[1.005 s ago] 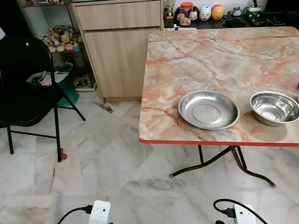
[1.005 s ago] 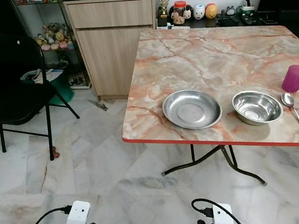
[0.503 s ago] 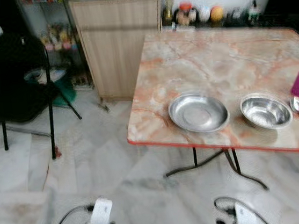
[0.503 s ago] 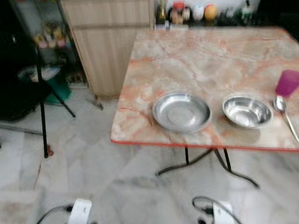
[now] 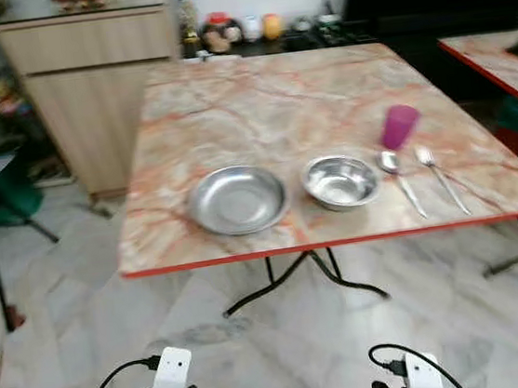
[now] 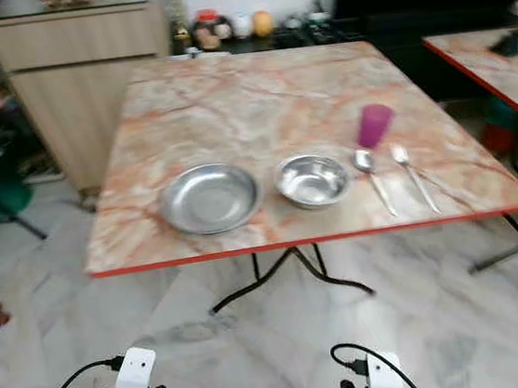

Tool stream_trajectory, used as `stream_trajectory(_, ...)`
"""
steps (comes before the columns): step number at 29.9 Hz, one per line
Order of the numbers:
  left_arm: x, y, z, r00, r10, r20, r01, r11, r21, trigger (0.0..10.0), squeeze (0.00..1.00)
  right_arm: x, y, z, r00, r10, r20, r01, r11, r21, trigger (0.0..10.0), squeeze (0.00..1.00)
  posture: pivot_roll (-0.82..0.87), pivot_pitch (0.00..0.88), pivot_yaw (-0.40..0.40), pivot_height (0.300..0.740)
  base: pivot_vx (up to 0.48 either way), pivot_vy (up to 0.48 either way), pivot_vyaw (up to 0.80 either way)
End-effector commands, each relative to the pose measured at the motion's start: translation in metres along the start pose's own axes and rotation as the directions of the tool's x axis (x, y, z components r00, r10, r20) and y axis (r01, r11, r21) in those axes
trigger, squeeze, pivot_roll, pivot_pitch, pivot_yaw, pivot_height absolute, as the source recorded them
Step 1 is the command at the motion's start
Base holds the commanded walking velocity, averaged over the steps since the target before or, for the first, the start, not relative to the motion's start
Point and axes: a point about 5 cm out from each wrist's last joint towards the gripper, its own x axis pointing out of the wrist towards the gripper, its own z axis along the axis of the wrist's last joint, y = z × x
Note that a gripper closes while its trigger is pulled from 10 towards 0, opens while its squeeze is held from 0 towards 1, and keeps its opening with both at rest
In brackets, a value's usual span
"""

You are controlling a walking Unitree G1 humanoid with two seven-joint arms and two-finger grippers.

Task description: Setting the table

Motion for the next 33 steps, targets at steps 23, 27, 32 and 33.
stream_trajectory(23,-0.0015,0.0011,-0.0044,0.991,0.134,0.011,-0.131,0.980,-0.149,10.0,0.00,0.0014,-0.0007,0.0109,0.998,0.009,0.054,-0.009,1.000,-0.018,10.0,0.00,0.03,0.000,-0.039,0.740,0.000,0.000,0.18)
stream_trajectory(27,-0.0015,0.0015,-0.0043,0.990,0.141,0.014,-0.137,0.979,-0.148,10.0,0.00,0.0012,-0.0006,0.0103,0.999,0.016,0.051,-0.014,0.999,-0.037,10.0,0.00,0.03,0.000,-0.036,0.740,0.000,0.000,0.75)
stream_trajectory(32,-0.0015,0.0014,-0.0042,0.991,0.135,0.013,-0.132,0.981,-0.144,10.0,0.00,0.0007,-0.0001,0.0079,0.999,0.020,0.045,-0.019,0.999,-0.032,10.0,0.00,0.03,0.000,-0.035,0.740,0.000,0.000,0.80)
stream_trajectory(33,-0.0015,0.0014,-0.0043,0.991,0.136,0.012,-0.132,0.980,-0.146,10.0,0.00,0.0007,-0.0001,0.0077,0.999,0.020,0.045,-0.019,0.999,-0.030,10.0,0.00,0.03,0.000,-0.035,0.740,0.000,0.000,0.80)
